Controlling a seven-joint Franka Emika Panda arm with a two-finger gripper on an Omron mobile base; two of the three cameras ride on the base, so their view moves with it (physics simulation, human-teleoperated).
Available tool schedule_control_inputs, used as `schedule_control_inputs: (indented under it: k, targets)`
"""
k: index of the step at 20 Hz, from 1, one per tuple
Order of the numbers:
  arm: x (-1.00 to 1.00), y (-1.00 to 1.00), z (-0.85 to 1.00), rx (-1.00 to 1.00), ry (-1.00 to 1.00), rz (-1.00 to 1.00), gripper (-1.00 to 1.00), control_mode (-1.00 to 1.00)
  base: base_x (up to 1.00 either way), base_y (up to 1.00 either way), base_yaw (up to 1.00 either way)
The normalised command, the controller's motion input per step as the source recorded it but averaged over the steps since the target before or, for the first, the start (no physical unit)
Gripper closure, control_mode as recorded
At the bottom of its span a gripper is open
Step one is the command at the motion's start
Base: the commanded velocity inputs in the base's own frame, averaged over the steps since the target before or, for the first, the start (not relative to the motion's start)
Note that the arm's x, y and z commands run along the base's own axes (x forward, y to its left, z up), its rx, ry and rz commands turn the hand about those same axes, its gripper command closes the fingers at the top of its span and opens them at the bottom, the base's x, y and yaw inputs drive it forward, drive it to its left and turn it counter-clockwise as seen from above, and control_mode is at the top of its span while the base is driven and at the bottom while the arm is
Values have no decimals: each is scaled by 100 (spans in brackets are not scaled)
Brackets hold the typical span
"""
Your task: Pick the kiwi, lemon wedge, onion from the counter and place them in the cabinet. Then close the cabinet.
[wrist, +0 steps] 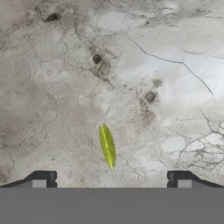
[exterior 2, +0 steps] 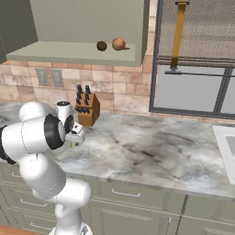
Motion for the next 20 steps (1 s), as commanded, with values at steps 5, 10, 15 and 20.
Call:
schedule_control_inputs:
  k: [5, 10, 15, 20]
  targets:
    - [12, 0, -23, 0, 0, 0, -100, -100, 0, 0, 0]
    - [20, 0, -25, -1, 0, 0, -100, -100, 0, 0, 0]
    - [26, 0, -28, -2, 0, 0, -100, -100, 0, 0, 0]
    - [14, 11, -25, -5, 0, 0, 100, -100, 0, 0, 0]
